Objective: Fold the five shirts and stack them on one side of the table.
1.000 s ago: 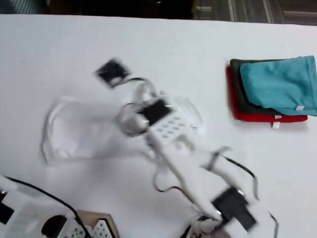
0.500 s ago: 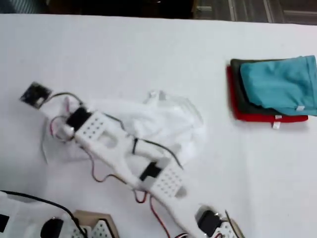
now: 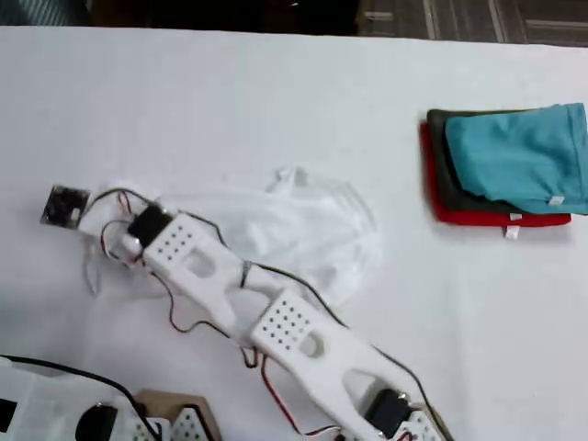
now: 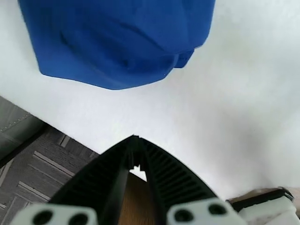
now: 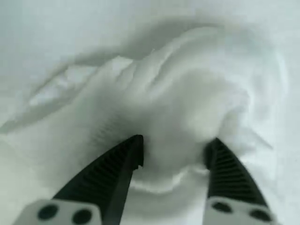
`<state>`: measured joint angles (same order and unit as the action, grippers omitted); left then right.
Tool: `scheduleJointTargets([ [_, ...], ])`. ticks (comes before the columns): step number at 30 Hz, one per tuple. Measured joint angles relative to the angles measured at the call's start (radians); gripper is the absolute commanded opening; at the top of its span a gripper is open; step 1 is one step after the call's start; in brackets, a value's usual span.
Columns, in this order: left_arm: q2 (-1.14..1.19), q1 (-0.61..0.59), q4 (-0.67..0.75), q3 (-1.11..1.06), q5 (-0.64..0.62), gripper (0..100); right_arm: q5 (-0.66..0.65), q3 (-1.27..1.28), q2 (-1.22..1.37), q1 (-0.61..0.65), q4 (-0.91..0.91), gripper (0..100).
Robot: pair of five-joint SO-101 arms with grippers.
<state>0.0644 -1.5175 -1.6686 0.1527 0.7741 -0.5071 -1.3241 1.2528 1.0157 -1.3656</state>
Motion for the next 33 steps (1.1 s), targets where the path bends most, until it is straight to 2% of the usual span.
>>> scheduleJointTargets([
  [2, 0.000, 0.002, -0.008, 0.025, 0.000, 3, -0.041, -0.011, 0.002, -0.020, -0.043, 1.2],
  [4, -0.002, 0.002, -0.031, 0.038, 0.000, 3, -0.046, -0.040, 0.002, -0.044, -0.084, 2.1],
  [10, 0.000, 0.035, -0.052, 0.038, 0.000, 3, 0.046, -0.256, -0.034, -0.184, -0.259, 2.0],
  [15, -0.002, 0.123, -0.052, -0.048, 0.000, 3, 0.074, -0.282, -0.239, -0.356, -0.368, 2.0],
  [20, -0.002, 0.258, -0.043, -0.193, 0.000, 3, 0.075, -0.295, -0.422, -0.486, -0.381, 2.0],
  [25, -0.002, 0.361, 0.029, -0.348, 0.000, 3, 0.075, -0.295, -0.598, -0.463, -0.381, 2.0],
  [33, -0.002, 0.410, 0.118, -0.473, 0.000, 3, 0.074, -0.305, -0.743, -0.285, -0.382, 2.0],
])
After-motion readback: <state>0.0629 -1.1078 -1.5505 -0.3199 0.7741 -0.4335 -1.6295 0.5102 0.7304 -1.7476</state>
